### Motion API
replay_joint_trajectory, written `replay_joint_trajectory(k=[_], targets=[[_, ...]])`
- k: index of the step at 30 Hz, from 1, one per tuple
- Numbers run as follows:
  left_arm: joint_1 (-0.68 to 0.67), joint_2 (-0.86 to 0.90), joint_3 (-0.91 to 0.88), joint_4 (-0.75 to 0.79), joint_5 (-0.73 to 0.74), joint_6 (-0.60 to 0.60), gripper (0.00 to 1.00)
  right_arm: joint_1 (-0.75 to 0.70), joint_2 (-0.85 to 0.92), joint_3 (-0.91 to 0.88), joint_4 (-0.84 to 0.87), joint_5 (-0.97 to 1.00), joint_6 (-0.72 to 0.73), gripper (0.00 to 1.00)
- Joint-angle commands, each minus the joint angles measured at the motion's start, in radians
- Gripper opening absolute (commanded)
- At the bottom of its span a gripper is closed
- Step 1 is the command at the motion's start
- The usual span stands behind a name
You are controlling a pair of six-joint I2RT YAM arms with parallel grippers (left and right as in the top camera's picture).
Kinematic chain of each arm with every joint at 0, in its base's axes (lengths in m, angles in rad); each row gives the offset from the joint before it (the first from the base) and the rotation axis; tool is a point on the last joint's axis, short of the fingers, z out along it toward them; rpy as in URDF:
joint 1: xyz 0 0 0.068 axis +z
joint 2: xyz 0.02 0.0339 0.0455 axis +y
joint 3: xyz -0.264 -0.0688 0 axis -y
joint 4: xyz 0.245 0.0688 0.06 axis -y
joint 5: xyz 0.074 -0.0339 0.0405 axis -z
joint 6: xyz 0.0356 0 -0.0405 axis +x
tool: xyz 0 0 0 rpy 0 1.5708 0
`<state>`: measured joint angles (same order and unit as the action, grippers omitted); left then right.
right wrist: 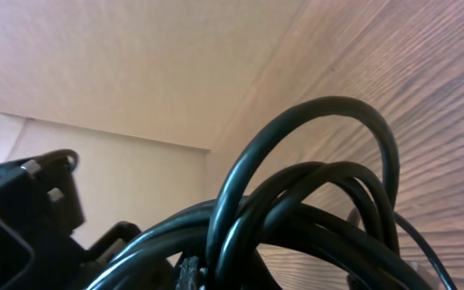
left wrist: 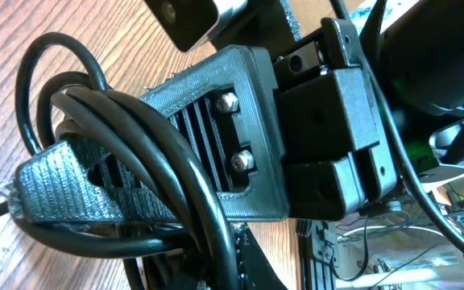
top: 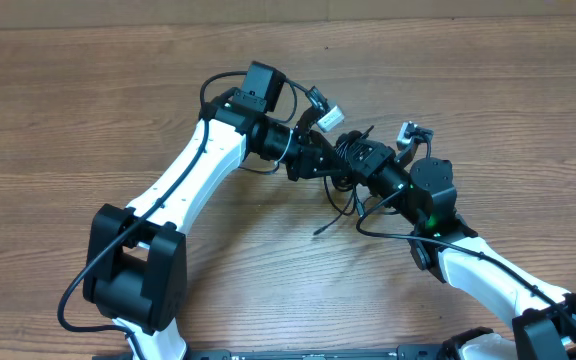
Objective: Untangle cables
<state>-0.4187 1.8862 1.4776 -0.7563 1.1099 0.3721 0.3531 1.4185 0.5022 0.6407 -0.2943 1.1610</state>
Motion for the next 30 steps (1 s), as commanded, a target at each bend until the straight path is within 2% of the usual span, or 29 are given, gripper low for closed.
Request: replay_joint_trajectory(k=[1,6,10,15,19,24,27,30], targets=[[0.006,-0.013,0.014,0.016,0.015,-0.052,0.04,0.005,0.023,0.008,-0.021,-0.062,-0.075,0.04],[0.106,-0.013,0.014,0.081,-0.224,-0.303,0.04,0.003,0.006,0.008,-0.031,-0.159,-0.111,0.04],[0.159,-0.012,0.014,0.111,-0.387,-0.434,0.04,-0.026,-0.01,0.008,0.011,-0.335,-0.119,0.04],[0.16,-0.012,0.014,0.111,-0.423,-0.44,0.04,-0.113,-0.01,0.008,0.242,-0.636,-0.055,0.04],[0.127,-0.01,0.014,0.11,-0.456,-0.44,0.04,-0.171,-0.01,0.008,0.395,-0.691,0.048,0.04],[0.076,-0.01,0.014,0.102,-0.58,-0.444,0.04,-0.227,-0.01,0.008,0.367,-0.668,0.043,0.04],[0.065,-0.009,0.014,0.095,-0.73,-0.502,0.04,-0.258,-0.01,0.008,0.342,-0.643,0.05,0.04],[0.065,-0.009,0.014,0.079,-0.88,-0.579,0.04,-0.308,-0.01,0.008,0.348,-0.622,0.143,0.04]])
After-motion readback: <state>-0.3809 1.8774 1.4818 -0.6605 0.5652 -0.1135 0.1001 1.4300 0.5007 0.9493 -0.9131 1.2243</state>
